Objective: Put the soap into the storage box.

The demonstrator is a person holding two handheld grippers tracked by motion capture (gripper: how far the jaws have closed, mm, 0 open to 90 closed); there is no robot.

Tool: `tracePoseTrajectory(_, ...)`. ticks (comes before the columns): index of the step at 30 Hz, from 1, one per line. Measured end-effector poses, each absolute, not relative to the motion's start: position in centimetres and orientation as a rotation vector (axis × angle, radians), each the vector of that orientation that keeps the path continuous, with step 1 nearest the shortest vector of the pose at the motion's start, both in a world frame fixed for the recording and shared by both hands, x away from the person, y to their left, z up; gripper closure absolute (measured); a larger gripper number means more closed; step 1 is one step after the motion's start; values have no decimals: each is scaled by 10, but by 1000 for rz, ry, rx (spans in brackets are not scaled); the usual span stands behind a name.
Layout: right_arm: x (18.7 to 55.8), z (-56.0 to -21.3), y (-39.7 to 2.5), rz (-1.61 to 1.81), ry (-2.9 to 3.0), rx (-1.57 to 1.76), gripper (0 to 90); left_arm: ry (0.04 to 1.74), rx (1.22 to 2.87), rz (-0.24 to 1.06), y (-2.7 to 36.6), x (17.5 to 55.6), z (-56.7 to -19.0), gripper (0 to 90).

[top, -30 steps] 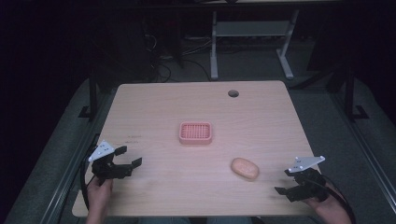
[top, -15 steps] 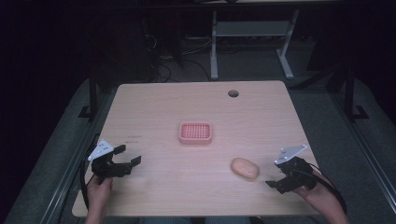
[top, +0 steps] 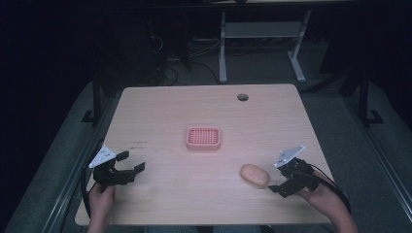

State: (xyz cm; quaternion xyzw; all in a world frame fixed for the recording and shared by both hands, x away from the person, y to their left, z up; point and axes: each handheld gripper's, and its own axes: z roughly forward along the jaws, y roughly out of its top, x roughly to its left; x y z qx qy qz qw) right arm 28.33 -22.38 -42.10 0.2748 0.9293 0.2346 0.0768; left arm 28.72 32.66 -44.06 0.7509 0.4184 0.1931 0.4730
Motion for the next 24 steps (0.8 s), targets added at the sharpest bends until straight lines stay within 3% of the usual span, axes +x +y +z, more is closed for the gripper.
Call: tracePoseTrajectory(24,306,-418,-188,615,2847,725,206,1016,1845,470,326,286,-440,143)
